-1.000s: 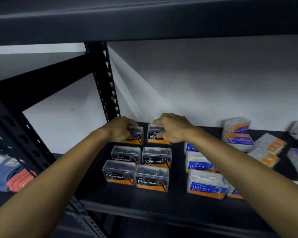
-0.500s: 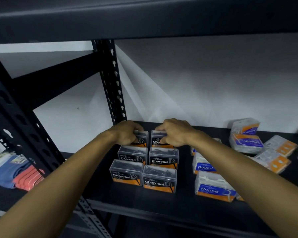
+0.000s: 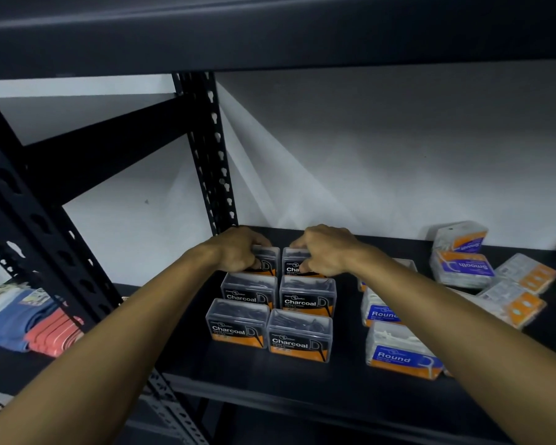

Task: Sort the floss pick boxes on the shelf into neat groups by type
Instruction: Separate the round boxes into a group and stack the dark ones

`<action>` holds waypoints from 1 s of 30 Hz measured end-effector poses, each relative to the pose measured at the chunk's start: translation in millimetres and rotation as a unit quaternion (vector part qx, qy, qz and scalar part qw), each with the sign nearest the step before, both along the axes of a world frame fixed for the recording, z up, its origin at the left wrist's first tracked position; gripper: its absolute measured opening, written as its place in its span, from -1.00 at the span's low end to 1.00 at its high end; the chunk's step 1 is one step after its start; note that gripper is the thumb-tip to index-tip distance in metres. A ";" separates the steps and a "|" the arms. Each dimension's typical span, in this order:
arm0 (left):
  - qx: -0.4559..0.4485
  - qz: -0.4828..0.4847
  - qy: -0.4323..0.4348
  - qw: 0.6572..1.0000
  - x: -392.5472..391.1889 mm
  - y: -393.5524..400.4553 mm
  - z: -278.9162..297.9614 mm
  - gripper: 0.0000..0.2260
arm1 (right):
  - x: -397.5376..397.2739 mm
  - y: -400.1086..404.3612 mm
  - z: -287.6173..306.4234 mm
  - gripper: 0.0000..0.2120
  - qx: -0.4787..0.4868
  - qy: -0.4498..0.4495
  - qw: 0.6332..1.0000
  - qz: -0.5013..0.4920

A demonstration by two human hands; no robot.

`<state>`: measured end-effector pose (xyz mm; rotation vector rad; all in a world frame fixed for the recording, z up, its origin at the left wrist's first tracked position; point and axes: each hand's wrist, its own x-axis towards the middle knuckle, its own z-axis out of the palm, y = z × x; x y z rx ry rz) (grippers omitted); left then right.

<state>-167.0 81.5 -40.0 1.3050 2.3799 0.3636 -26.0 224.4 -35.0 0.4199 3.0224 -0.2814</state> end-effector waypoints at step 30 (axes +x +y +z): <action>0.068 0.045 0.164 0.983 28.3 44.2 26.0 -0.61 | 41.4 25.1 24.7 -0.49 -0.045 0.101 0.993 -0.037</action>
